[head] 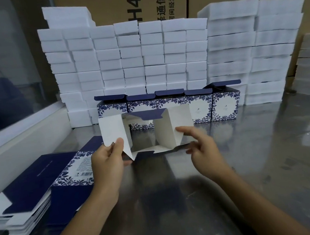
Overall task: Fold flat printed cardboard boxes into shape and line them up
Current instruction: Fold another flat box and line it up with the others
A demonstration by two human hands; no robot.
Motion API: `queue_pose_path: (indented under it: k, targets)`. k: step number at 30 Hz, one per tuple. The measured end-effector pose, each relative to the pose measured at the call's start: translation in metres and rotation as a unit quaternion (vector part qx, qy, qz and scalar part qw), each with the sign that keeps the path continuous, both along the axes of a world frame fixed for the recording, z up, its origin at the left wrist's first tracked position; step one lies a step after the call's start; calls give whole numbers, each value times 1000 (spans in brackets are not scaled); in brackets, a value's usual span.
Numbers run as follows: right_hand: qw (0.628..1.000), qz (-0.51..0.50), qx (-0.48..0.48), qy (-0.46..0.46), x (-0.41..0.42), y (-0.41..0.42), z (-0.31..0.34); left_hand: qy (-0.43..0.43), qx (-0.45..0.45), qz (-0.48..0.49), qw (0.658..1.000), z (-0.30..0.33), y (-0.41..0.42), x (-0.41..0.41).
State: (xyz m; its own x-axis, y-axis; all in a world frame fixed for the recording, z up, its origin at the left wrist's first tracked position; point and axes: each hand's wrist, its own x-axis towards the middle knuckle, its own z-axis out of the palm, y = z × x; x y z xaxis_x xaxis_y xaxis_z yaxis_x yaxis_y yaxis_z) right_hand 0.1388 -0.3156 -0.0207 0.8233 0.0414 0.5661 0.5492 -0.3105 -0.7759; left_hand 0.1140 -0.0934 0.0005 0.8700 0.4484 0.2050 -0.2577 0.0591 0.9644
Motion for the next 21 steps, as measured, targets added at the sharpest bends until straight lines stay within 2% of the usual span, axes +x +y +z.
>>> queue_pose_path:
  k: [3,8,14,17,21]
  targets:
    - [997,19,-57,48,0,0,-7,2,-23,-21,1000,-2,-1,1]
    - [999,-48,4,19,3,1,-7,-18,21,-49,998,-6,-5,1]
    - [993,-121,1,2,-1,4,-3,-54,203,-32,977,-13,-9,-4]
    - [992,-121,8,-15,-5,7,1,-104,341,25,934,-15,-8,-7]
    - [992,-115,7,-45,-10,14,4,-121,393,68,909,-16,-4,-8]
